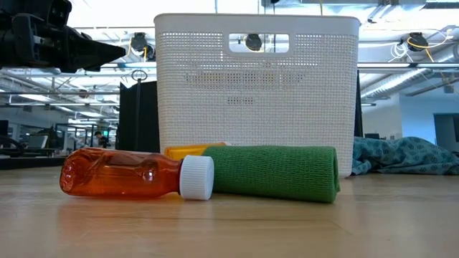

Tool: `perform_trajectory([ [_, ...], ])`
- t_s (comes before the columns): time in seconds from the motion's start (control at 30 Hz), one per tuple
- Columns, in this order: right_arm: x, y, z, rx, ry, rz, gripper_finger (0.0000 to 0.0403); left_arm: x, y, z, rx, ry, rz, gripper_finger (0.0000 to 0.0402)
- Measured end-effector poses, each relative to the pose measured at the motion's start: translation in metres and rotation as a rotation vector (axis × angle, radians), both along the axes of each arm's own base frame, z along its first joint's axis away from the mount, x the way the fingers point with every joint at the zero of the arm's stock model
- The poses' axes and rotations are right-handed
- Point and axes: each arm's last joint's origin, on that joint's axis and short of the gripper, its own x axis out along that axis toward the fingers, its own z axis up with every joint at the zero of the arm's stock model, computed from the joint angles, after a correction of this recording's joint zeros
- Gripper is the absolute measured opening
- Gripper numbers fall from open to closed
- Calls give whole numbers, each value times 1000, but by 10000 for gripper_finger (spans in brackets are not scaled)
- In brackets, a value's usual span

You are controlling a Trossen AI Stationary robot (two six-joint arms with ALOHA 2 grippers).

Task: Pick & place medical supplies in basket/bin
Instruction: Put the red pill bottle into the white bin

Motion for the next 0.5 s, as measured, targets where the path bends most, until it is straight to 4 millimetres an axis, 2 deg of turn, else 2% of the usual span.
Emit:
perform_trajectory([
  [0.13, -17, 15, 8, 50, -50, 44, 0, 0, 0, 0, 1, 0, 1, 37],
  [0.23, -37, 23, 8, 75, -103, 44, 0, 0, 1, 0, 24, 2, 21, 37],
  [0.5, -111, 31, -13, 132, -252, -69, 0, 0, 3, 0, 22, 5, 114, 37],
])
